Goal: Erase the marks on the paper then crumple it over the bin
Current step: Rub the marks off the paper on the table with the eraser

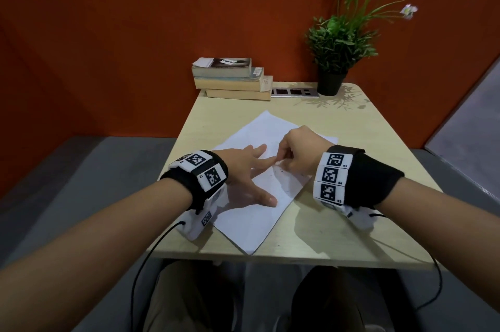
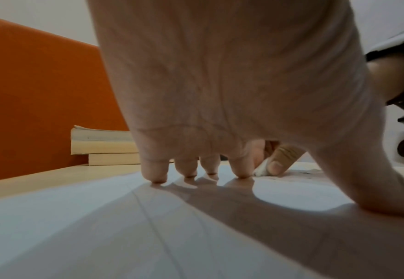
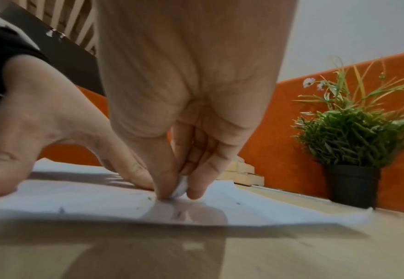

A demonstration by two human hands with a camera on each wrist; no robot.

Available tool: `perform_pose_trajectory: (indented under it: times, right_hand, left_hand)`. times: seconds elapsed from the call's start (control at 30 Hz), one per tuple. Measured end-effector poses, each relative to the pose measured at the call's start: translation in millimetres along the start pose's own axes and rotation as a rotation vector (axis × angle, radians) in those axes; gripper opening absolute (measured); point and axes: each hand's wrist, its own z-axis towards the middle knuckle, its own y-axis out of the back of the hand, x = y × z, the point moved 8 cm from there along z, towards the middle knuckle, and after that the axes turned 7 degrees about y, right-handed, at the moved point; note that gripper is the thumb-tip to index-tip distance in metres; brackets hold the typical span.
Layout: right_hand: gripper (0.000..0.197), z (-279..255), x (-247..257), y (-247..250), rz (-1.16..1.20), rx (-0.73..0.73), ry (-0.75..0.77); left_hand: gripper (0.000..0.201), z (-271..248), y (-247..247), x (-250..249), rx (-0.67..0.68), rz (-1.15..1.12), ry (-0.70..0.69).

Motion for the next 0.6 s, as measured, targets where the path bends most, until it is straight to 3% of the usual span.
perform_pose_trajectory:
  times: [0.3,0.6]
  right_hand:
    - [0.011,-55.1,28.0,-18.5,0.030,0.193,0.127]
    - [0.015,-19.9,11.4,-3.2,-0.047,0.043,0.039]
  left_hand:
    - [0.131,2.6,-5.6,1.1,0.008,0.014,0.011]
    - [0.130,-4.0,-3.3,-4.5,0.016,0.020,0.011]
